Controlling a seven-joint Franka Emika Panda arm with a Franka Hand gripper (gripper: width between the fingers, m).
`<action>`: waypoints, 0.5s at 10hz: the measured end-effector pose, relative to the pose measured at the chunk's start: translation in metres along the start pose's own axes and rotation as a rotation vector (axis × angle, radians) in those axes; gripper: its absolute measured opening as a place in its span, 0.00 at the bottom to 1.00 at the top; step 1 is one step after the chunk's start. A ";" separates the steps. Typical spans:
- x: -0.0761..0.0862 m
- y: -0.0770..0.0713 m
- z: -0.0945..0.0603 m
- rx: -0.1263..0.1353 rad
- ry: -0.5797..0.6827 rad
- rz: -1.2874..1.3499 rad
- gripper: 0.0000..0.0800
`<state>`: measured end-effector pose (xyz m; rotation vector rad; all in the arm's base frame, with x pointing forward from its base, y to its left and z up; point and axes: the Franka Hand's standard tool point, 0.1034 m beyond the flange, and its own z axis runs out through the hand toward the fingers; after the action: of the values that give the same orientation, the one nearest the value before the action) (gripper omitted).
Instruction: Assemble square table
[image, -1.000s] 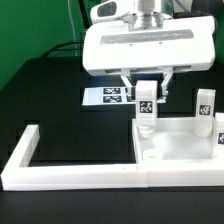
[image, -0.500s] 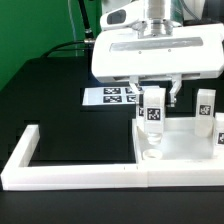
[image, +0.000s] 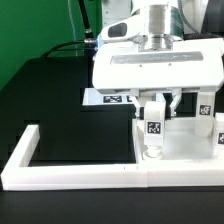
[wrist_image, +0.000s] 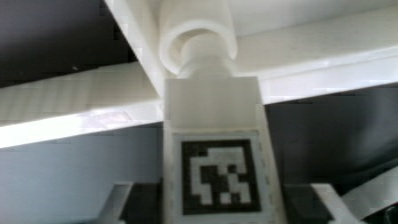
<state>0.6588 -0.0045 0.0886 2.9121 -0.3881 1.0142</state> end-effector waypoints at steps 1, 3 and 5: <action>-0.003 0.001 0.002 -0.003 -0.006 -0.001 0.36; -0.007 0.003 0.004 -0.005 -0.012 -0.003 0.36; -0.008 0.006 0.005 -0.010 -0.009 -0.003 0.36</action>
Offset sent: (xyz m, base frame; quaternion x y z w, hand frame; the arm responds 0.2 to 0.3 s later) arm -0.0073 -0.0016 -0.0066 -0.0002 -0.0376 -0.0081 0.9993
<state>0.6544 -0.0092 0.0791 2.9085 -0.3885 0.9955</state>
